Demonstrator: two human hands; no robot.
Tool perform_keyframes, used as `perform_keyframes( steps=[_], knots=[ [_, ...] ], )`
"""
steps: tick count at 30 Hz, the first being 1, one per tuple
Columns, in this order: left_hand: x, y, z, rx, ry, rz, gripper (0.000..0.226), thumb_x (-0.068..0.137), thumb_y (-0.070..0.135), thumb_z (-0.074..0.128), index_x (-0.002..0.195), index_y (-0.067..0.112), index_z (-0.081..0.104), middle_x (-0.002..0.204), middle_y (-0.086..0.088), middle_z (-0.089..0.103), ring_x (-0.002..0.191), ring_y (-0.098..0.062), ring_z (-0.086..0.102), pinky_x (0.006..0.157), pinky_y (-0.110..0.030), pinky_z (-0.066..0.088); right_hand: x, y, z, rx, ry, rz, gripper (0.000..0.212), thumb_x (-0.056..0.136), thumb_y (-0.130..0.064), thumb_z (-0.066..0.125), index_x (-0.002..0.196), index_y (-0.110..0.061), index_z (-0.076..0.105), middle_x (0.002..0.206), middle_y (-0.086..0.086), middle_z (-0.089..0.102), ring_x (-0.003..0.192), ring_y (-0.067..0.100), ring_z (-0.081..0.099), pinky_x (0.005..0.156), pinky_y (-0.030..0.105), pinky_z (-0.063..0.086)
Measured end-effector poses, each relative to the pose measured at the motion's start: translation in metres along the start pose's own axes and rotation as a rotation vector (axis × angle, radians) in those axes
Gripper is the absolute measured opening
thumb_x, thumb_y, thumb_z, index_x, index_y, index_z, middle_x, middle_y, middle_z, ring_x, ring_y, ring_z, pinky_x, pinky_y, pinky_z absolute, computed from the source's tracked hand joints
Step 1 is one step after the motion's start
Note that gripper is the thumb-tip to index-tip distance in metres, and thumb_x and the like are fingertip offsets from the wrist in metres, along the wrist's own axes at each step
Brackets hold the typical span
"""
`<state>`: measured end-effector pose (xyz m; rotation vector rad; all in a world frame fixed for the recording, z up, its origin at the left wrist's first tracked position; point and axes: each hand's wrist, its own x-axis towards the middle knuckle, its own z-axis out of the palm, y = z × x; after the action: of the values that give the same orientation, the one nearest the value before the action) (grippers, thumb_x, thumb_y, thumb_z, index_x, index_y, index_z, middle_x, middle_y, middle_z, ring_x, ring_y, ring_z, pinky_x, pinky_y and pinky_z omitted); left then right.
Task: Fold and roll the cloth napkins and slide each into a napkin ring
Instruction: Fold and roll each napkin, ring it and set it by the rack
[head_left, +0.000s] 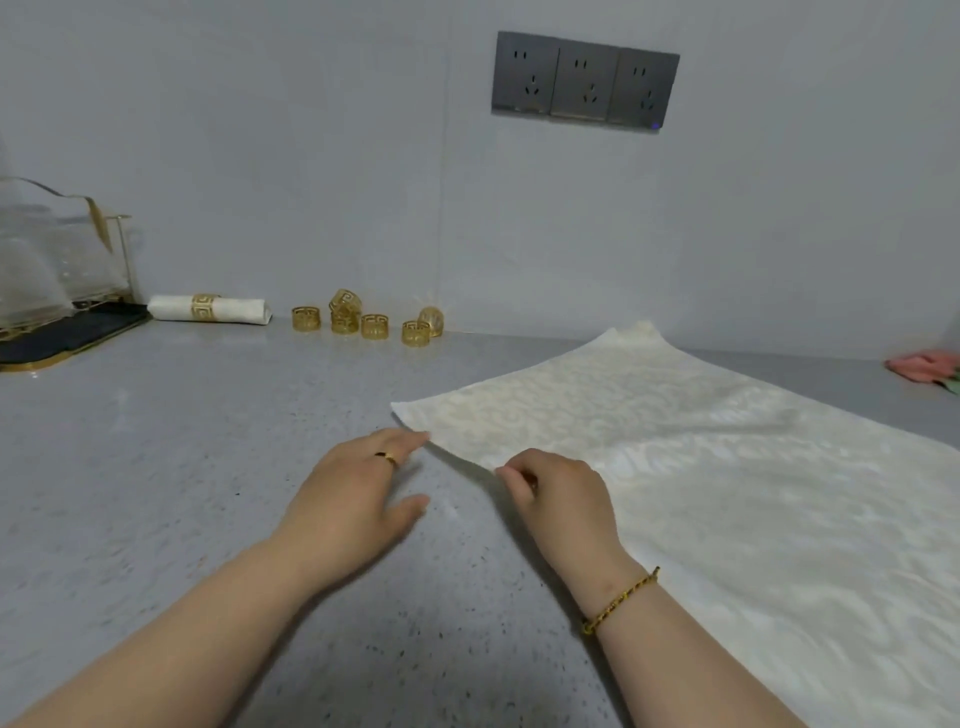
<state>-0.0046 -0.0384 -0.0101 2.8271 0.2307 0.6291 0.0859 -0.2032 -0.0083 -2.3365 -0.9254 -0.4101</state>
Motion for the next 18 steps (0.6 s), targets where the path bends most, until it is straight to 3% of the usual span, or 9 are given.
perform_keyframes(
  steps=[3, 6, 7, 11, 14, 16, 18],
  knots=[
    [0.023, 0.028, 0.024, 0.047, -0.074, 0.123, 0.068, 0.089, 0.047, 0.044, 0.146, 0.03, 0.012, 0.154, 0.008, 0.014, 0.14, -0.009, 0.015, 0.112, -0.02, 0.004, -0.002, 0.001, 0.0, 0.079, -0.04, -0.026, 0.023, 0.091, -0.028, 0.051, 0.094, -0.014, 0.069, 0.092, 0.001, 0.071, 0.087, 0.018, 0.062, 0.077, 0.026, 0.044],
    [0.039, 0.029, 0.047, 0.065, -0.092, 0.182, 0.076, 0.073, 0.052, 0.007, 0.144, 0.029, 0.025, 0.153, 0.008, 0.02, 0.14, -0.006, 0.014, 0.108, -0.017, -0.004, -0.002, 0.004, 0.001, 0.122, -0.071, -0.019, 0.021, 0.089, -0.029, 0.053, 0.091, -0.015, 0.069, 0.09, 0.001, 0.07, 0.086, 0.016, 0.062, 0.079, 0.027, 0.045],
    [0.042, 0.027, 0.051, 0.05, -0.116, 0.175, 0.079, 0.07, 0.048, 0.003, 0.141, 0.029, 0.032, 0.151, 0.009, 0.025, 0.139, -0.006, 0.017, 0.11, -0.017, -0.001, -0.001, 0.005, 0.002, 0.117, -0.088, -0.022, 0.022, 0.089, -0.03, 0.053, 0.091, -0.015, 0.068, 0.091, 0.001, 0.07, 0.087, 0.016, 0.061, 0.078, 0.027, 0.045],
    [0.042, 0.021, 0.052, -0.1, -0.143, 0.127, 0.063, 0.075, 0.022, 0.02, 0.132, 0.022, 0.048, 0.142, 0.006, 0.043, 0.13, -0.012, 0.037, 0.106, -0.018, 0.026, -0.002, -0.002, 0.005, 0.021, -0.213, -0.107, 0.02, 0.089, -0.026, 0.049, 0.106, -0.018, 0.057, 0.104, 0.0, 0.061, 0.092, 0.015, 0.051, 0.063, 0.019, 0.035],
    [0.04, 0.023, 0.05, -0.065, -0.124, 0.113, 0.065, 0.065, 0.022, 0.019, 0.116, 0.018, 0.059, 0.124, 0.003, 0.058, 0.112, -0.016, 0.051, 0.087, -0.02, 0.038, -0.005, -0.007, 0.01, -0.144, -0.268, -0.129, 0.038, 0.087, -0.015, 0.047, 0.125, -0.016, 0.043, 0.114, 0.003, 0.051, 0.102, 0.02, 0.046, 0.059, 0.028, 0.026],
    [0.038, 0.022, 0.049, -0.032, -0.111, 0.103, 0.058, 0.073, 0.028, 0.019, 0.116, 0.024, 0.058, 0.121, 0.006, 0.059, 0.109, -0.015, 0.053, 0.082, -0.021, 0.037, -0.009, -0.008, 0.013, -0.243, -0.155, -0.172, 0.037, 0.067, -0.011, 0.07, 0.102, -0.009, 0.059, 0.092, 0.006, 0.06, 0.077, 0.021, 0.055, 0.044, 0.022, 0.013],
    [0.033, 0.02, 0.042, 0.03, -0.132, 0.09, 0.042, 0.09, 0.027, 0.027, 0.123, 0.03, 0.054, 0.125, 0.008, 0.057, 0.111, -0.013, 0.052, 0.081, -0.022, 0.038, -0.013, -0.016, 0.006, -0.401, -0.17, -0.188, 0.045, 0.02, -0.014, 0.083, 0.059, -0.014, 0.06, 0.051, -0.002, 0.054, 0.038, 0.013, 0.04, 0.05, 0.016, -0.01]
  ],
)
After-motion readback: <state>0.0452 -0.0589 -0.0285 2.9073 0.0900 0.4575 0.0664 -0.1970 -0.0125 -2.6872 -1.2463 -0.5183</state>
